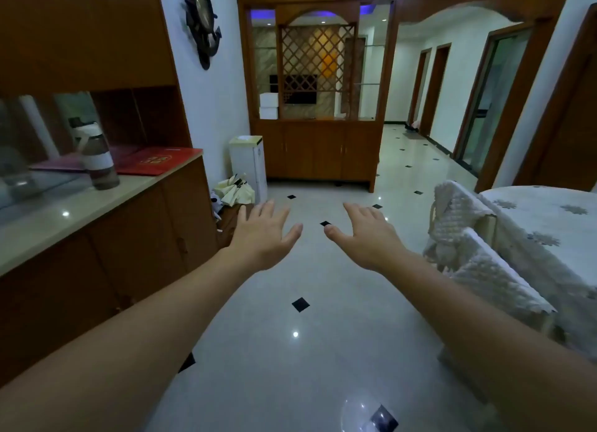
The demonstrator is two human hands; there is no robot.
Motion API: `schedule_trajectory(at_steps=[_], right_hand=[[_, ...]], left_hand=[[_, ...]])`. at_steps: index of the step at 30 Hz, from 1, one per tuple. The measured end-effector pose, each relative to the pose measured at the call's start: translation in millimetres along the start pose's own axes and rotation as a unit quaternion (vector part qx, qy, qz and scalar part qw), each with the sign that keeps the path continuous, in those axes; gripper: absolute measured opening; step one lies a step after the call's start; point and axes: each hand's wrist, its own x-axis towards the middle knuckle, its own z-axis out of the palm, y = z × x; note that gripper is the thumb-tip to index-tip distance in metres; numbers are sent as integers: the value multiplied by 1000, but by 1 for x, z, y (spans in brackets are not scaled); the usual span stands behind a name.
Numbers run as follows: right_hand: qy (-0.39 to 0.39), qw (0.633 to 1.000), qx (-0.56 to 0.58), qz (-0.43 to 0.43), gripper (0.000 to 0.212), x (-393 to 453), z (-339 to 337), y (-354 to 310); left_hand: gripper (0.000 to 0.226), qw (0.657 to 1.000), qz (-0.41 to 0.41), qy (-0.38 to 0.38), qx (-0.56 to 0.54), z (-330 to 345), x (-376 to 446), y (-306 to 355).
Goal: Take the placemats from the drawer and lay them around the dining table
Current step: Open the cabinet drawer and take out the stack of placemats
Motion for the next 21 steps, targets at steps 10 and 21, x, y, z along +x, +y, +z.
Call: schedule_trajectory(at_steps=[10, 21], right_hand=[[-19, 999, -42, -3, 77, 101, 46, -16], [-42, 998, -49, 2, 76, 217, 97, -26]], left_hand=[[67, 1000, -9, -11, -16, 35, 82, -51], [64, 999, -32, -18, -37, 75, 171, -118]])
